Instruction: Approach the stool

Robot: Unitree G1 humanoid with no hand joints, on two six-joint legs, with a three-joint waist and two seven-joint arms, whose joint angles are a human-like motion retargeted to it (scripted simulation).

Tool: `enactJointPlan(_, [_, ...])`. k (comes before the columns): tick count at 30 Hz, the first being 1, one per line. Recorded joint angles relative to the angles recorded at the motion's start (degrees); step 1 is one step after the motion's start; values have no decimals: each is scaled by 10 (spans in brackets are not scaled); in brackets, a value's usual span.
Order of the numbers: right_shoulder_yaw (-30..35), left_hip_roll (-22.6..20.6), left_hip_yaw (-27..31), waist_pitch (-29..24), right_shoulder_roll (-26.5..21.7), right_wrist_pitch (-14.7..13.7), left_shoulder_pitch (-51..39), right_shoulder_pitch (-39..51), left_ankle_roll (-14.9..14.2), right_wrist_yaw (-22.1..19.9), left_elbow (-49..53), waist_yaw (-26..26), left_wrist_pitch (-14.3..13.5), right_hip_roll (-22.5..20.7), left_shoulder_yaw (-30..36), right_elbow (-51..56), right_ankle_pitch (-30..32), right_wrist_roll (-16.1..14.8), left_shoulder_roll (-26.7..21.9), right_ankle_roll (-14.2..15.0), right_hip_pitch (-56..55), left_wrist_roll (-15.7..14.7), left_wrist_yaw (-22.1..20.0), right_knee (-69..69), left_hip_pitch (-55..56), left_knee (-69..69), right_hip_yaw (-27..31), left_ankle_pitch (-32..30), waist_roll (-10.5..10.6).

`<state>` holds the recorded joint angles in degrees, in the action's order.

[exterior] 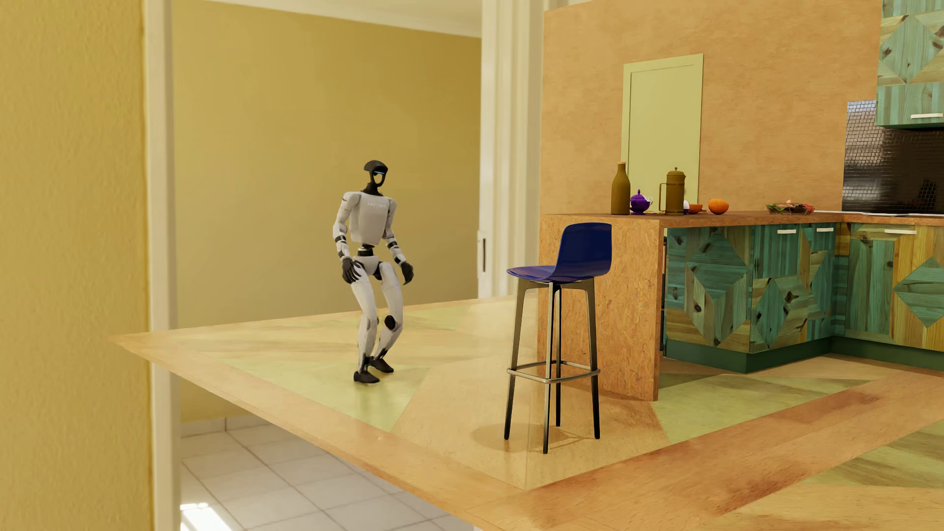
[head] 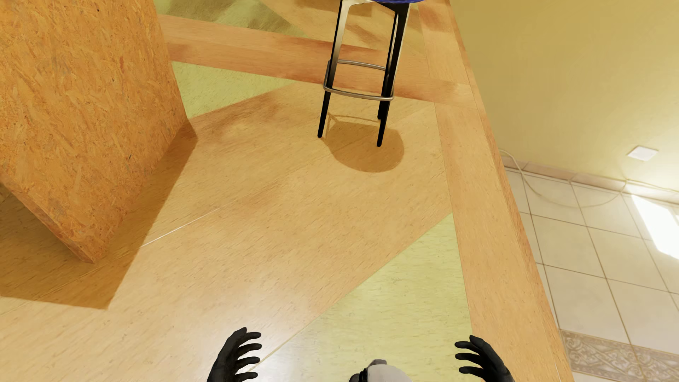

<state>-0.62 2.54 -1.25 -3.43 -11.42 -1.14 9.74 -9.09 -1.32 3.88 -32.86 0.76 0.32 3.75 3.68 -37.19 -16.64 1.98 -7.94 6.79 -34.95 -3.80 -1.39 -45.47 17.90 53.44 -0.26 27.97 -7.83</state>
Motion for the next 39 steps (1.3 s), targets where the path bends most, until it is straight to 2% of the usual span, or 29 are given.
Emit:
enactJointPlan(1, [14, 3, 10, -4, -25, -19, -12, 16, 38, -23, 9, -13, 4, -5, 2, -19, 63, 2, 3, -28, 7, 8, 11, 1, 61, 134, -5, -70, 14])
enactJointPlan(2, [6, 1, 17, 1, -33, -35, -5, 27, 64, -59, -11, -13, 9, -11, 24, 0, 47, -5, -12, -72, 13, 12, 27, -3, 121, 192, -9, -149, 40])
enactJointPlan(3, [7, 5, 20, 1, -25, -61, 11, 21, 39, -93, -12, -15, 30, -11, 7, 11, 37, -19, -18, -41, 35, 11, 43, 4, 137, 150, -9, -119, 66])
enactJointPlan(4, [14, 18, 26, 4, -8, -73, 24, 18, 14, -119, -10, -17, 57, -12, -14, 24, 14, -36, -26, -43, 50, 11, 55, 0, 135, 62, -10, -67, 91])
enactJointPlan(5, [36, 32, 33, 19, 16, -63, 26, 28, -37, -132, -45, -14, 79, -14, -27, 26, -23, -49, -50, -51, 47, 11, 60, -23, 121, -30, -7, -79, 109])
enactJointPlan(6, [34, 20, 29, 28, 30, -45, 4, 5, -24, -126, -53, -29, 105, -4, -28, 15, -44, -46, -50, -45, 61, 17, 52, -25, 102, -45, -3, -72, 108])
enactJointPlan(7, [30, 9, 28, 34, 36, -10, 3, -13, -22, -111, -39, -41, 118, 3, -24, 11, -32, -36, -34, -33, 83, 28, 38, -11, 79, -61, 3, -66, 103])
enactJointPlan(8, [29, 11, 26, 32, 31, 32, 5, -8, -22, -87, -45, -44, 113, 3, -13, 9, -40, -25, -26, -32, 108, 37, 28, 1, 55, -72, 2, -56, 107])
enactJointPlan(10, [31, 13, 21, 36, 4, 71, -2, -5, -21, -46, -54, -42, 82, 2, -19, 25, -56, -23, -19, -30, 135, 42, 26, 22, 25, -95, 3, -39, 105])
enactJointPlan(11, [23, 13, 20, 34, -4, 66, -3, -9, -20, -34, -56, -44, 62, 2, -18, 29, -66, -27, -12, -29, 151, 39, 31, 31, 10, -103, 2, -29, 103])
enactJointPlan(14, [27, 16, 13, 19, 29, 25, 19, 20, -18, -54, -40, -52, 10, 0, -7, 24, -92, -57, -14, -23, 186, 24, 48, 55, -25, -122, 10, 0, 88])
enactJointPlan(15, [43, 15, 18, 7, 26, 15, 29, 28, -17, -62, -39, -52, -7, 0, -2, 37, -82, -62, -17, -16, 175, 25, 48, 14, -36, -125, 8, 9, 84])
enactJointPlan(17, [21, 21, 25, 2, 32, -3, 47, 20, -19, -63, -43, -49, -34, -6, 2, 35, -39, -59, -15, 1, 139, 28, 24, -61, -58, -146, 8, 23, 72])
enactJointPlan(19, [-4, 13, 25, -8, 14, 7, 8, -8, -14, -55, -31, -22, -26, -3, 18, 28, -69, -45, -11, 14, 100, 17, -24, -33, -73, -133, 7, 27, 37])
enactJointPlan(20, [-16, 7, 25, -18, 0, 8, -21, -11, 10, -52, -14, -10, -14, -1, 1, 1, -82, -41, 3, 6, 94, 8, -45, -13, -29, -16, 9, -2, 24])
enactJointPlan(21, [-11, 11, 27, -16, -14, 11, -35, -17, 65, -55, -19, -14, -1, -12, 19, -5, -93, -38, -5, -44, 107, 0, -53, -8, 33, 101, 9, -94, 31])
enactJointPlan(22, [-7, 16, 27, -14, -18, 12, -33, -17, 123, -62, -33, -14, 13, -19, 5, 1, -102, -37, -3, -41, 135, -3, -46, 9, 79, 152, 4, -150, 48])
enactJointPlan(23, [-8, 18, 14, -14, -19, 19, -11, -5, 126, -70, -12, -18, 36, -16, -12, 29, -115, -39, -6, -38, 161, 0, -30, 20, 110, 125, 6, -114, 60])
enactJointPlan(24, [6, 26, 6, -10, -12, 8, 0, 16, 105, -78, -10, -30, 55, -17, -21, 18, -108, -41, -8, -38, 152, 14, -11, -32, 138, 43, 5, -76, 82])
enactJointPlan(25, [26, 36, 6, -6, 16, 1, 4, 38, -13, -84, -47, -35, 63, -19, -6, 4, -64, -39, -22, -31, 114, 33, 6, -135, 139, -26, 10, -71, 97])
enactJointPlan(26, [63, 31, 7, -7, 23, 9, 2, 46, -11, -84, -64, -31, 70, -18, 11, 7, 11, -34, -33, -22, 78, 50, 21, -218, 119, -29, 16, -46, 102])
enactJointPlan(28, [17, 12, 1, -17, 29, 18, 4, 27, -7, -62, -39, -15, 55, -11, 18, 5, -38, -19, -21, -12, 37, 59, 26, -108, 92, -30, 26, -42, 84])
enactJointPlan(29, [1, 5, 0, -33, 15, 14, 8, 28, -5, -50, 2, -9, 40, -2, 7, -20, -6, -15, 1, -32, 32, 57, 20, -22, 106, 36, 29, -68, 73])
enactJointPlan(30, [5, 1, 13, -27, -1, 10, 1, 7, 13, -48, 8, -21, 19, -6, 22, -7, -20, -17, 5, -38, 31, 53, 21, -33, 129, 80, 30, -93, 75])
enactJointPlan(32, [9, -1, 20, -20, -16, -3, -3, -3, 107, -59, -7, -21, -11, -13, 8, 11, -26, -26, -9, -35, 55, 34, 47, -12, 113, 46, 22, -67, 93])
enactJointPlan(33, [22, 5, 20, -20, -8, 0, -1, 6, 82, -72, -11, -26, -10, -15, -11, 12, -25, -28, -2, -30, 62, 33, 55, -17, 88, -7, 18, -31, 104])
enactJointPlan(34, [38, 13, 24, -18, 7, 12, -1, 14, -13, -84, -33, -32, -7, -17, -4, 24, -23, -27, -9, -28, 60, 36, 57, -32, 65, -43, 17, -14, 109])
enactJointPlan(36, [50, 3, 19, -10, 17, 34, 20, 24, -9, -93, -18, -52, 17, -8, 1, 32, -40, -33, -12, -24, 78, 47, 46, -6, 54, -58, 21, -15, 98])
enactJointPlan(39, [15, -8, 17, -12, 14, 38, 21, 24, -8, -68, -30, -38, 30, -1, -1, 25, -43, -48, -8, -24, 94, 39, 8, 7, 33, -86, 30, -26, 69])
